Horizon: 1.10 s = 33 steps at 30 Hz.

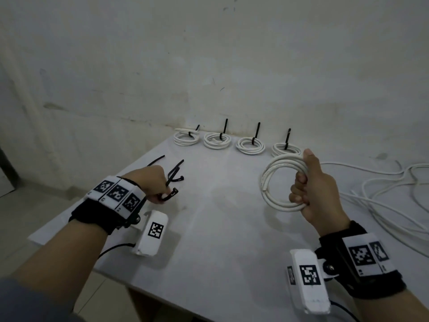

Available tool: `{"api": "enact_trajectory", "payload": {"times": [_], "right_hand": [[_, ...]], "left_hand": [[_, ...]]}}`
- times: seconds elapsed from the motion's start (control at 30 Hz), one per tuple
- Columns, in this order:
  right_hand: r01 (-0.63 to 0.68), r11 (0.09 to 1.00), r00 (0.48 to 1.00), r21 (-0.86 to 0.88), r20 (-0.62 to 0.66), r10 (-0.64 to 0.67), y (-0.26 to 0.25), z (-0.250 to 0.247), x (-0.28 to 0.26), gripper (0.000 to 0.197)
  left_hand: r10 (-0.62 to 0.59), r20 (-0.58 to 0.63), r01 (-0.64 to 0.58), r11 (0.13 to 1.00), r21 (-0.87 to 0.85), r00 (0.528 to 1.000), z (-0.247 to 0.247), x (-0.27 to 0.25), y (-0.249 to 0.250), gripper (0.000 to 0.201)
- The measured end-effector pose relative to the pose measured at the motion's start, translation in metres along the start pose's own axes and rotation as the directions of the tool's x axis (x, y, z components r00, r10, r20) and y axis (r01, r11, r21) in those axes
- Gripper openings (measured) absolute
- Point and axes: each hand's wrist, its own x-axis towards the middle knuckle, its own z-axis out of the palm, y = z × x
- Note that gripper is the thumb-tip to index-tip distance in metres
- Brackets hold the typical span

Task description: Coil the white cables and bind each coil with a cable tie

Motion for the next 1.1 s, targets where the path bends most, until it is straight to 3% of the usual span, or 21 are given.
{"api": "enact_trajectory", "payload": {"times": [0.07,0.17,0.23,0.3,0.4,0.53,0.7,0.87,1.03,1.1], "right_hand": [[0.022,1.0,0.999,0.018,-0.043,-0.021,0.001,0.0,0.002,0.048],[0.086,0.996,0.988,0.001,-0.127,-0.085,0.001,-0.003,0.006,0.049],[0.14,0.99,0.973,-0.033,-0.182,-0.144,0.002,-0.005,0.009,0.052],[0.191,0.979,0.953,-0.067,-0.225,-0.201,0.001,-0.008,0.011,0.054],[0.275,0.954,0.923,-0.117,-0.245,-0.296,0.0,-0.012,0.013,0.055],[0.356,0.92,0.902,-0.165,-0.199,-0.384,0.001,-0.011,0.01,0.055],[0.258,0.948,0.948,-0.187,-0.142,-0.286,0.003,-0.01,0.011,0.053],[0.2,0.96,0.974,-0.195,-0.07,-0.217,0.006,-0.011,0.013,0.057],[0.232,0.956,0.959,-0.181,-0.12,-0.256,0.0,-0.016,0.015,0.057],[0.237,0.96,0.953,-0.147,-0.157,-0.259,-0.003,-0.019,0.017,0.056]], "left_hand": [[0.103,-0.029,-0.107,0.956,-0.273,0.994,-0.002,-0.012,0.021,0.008],[0.327,0.007,-0.256,0.755,-0.604,0.945,0.005,-0.046,0.067,0.014],[0.462,0.08,-0.306,0.696,-0.649,0.883,0.016,-0.067,0.098,0.016],[0.542,0.159,-0.333,0.695,-0.638,0.825,0.033,-0.077,0.122,0.018],[0.549,0.151,-0.345,0.692,-0.634,0.822,0.055,-0.074,0.144,0.018],[0.502,-0.014,-0.347,0.576,-0.74,0.865,0.07,-0.065,0.158,0.017],[0.466,-0.161,-0.415,0.516,-0.749,0.87,0.077,-0.06,0.165,0.016],[0.509,-0.149,-0.443,0.524,-0.728,0.848,0.081,-0.057,0.167,0.016],[0.503,-0.194,-0.424,0.395,-0.815,0.842,0.079,-0.056,0.162,0.023],[0.564,-0.207,-0.463,0.36,-0.81,0.8,0.076,-0.057,0.157,0.033]]}}
